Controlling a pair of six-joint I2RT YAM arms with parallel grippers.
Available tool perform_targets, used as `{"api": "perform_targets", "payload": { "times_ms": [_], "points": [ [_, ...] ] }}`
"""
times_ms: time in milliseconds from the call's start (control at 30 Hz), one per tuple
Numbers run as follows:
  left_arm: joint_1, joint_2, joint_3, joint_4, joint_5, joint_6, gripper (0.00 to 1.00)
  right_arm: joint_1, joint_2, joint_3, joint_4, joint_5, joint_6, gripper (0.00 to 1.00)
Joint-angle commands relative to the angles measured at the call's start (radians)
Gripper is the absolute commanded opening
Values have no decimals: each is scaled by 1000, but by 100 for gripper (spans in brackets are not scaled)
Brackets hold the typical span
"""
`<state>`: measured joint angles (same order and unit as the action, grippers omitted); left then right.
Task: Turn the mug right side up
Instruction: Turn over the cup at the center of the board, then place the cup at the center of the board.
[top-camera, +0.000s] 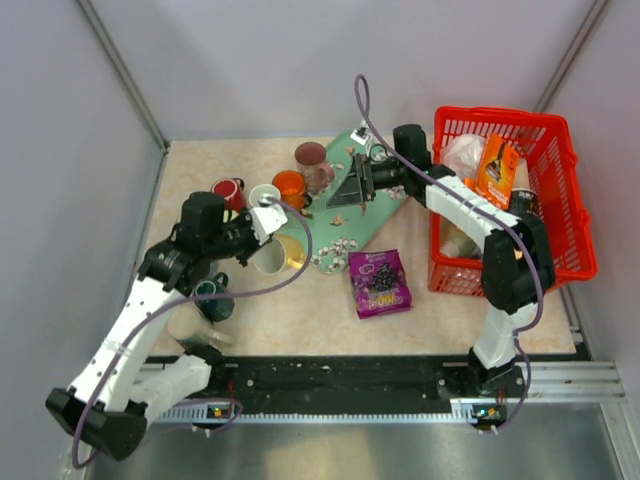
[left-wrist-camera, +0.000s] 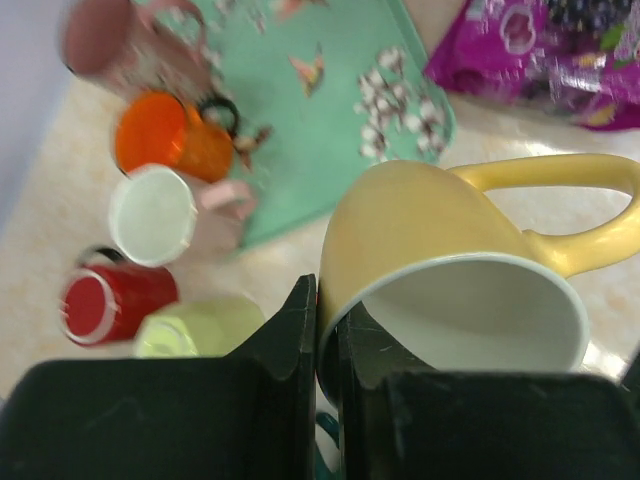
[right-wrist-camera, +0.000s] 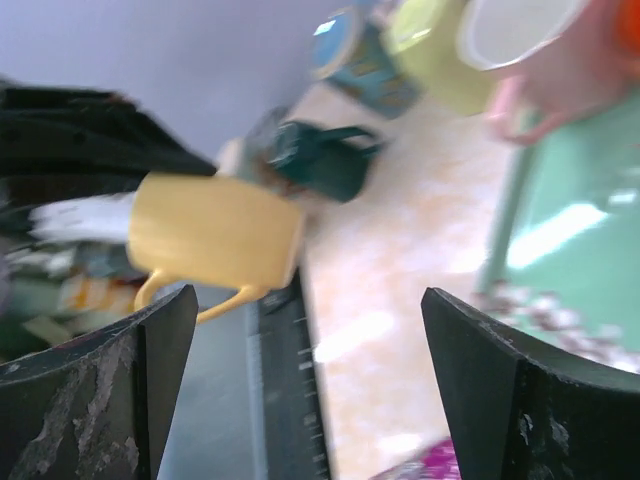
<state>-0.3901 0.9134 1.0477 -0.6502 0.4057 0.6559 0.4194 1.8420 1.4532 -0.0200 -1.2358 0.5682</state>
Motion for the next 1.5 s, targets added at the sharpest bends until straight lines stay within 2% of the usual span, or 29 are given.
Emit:
{"api": "perform_targets", "payload": {
  "times_ms": [0,67,200,333,633,867,1133,1467],
  "points": [
    [-3,110,74,-281,-93,-168,0,15,-139,75,-299,445,-462,94],
    [-3,151,64,-315,-108,-205,0,10,-161,61,-304,499,-504,95],
    [-3,226,43,-298,-148,-271,0,5,-181,42,-324,498,-525,96],
    [-3,295,25,-287,-200,-272,0,5,-201,30,-334,532,-541,97],
    [-3,487,64,-359,-176,-294,0,5,-207,42,-382,578,-564,99],
    [-3,567,90,-355,-179,-306,0,5,-219,26,-405,595,-622,99],
    [0,630,127,-333,-147,-348,25,5,-230,18,-474,647,-679,99],
    [2,590,254,-394,-116,-341,43,7,-253,7,-505,662,-748,99]
  ]
}}
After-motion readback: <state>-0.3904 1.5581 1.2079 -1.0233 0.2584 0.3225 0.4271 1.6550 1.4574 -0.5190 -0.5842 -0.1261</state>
